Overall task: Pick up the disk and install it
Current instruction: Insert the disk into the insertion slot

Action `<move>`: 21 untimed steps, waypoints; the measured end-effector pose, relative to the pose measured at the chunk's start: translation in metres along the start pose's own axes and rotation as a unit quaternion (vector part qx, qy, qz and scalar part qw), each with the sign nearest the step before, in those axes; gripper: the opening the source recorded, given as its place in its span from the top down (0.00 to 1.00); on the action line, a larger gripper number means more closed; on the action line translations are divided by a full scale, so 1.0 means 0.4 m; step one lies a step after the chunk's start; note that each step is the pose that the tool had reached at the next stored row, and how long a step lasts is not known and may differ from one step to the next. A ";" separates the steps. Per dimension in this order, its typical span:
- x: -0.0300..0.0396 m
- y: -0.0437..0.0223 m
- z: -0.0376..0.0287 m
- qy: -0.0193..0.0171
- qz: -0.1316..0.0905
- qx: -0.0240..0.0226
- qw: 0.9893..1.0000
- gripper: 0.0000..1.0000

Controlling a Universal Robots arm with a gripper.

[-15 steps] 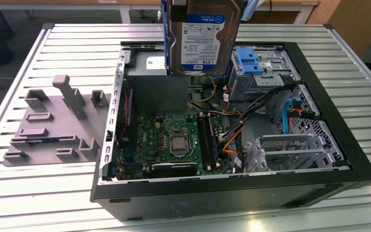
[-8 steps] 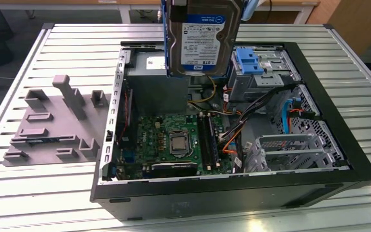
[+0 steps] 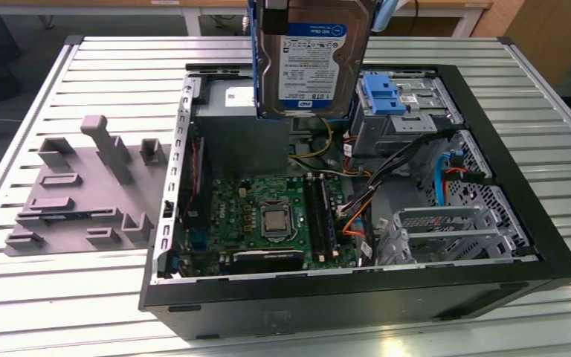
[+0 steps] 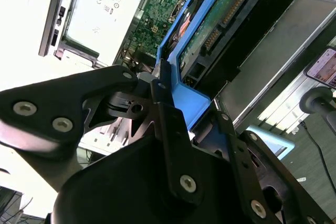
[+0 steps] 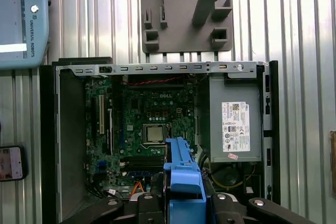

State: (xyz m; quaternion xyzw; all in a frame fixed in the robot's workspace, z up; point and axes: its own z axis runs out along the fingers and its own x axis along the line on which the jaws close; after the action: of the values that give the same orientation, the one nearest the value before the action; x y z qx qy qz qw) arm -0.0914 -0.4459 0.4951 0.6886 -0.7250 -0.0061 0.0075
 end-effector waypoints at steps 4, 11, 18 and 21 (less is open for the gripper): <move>0.000 0.000 0.000 0.000 0.000 0.000 1.000 0.64; 0.032 -0.002 0.001 0.000 0.000 0.000 1.000 0.64; 0.063 -0.008 0.002 0.000 0.000 0.000 1.000 0.64; 0.062 -0.024 0.002 0.000 0.000 0.000 1.000 0.64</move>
State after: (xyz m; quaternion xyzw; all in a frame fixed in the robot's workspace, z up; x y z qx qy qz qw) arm -0.0832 -0.4711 0.4941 0.6887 -0.7250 -0.0060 0.0076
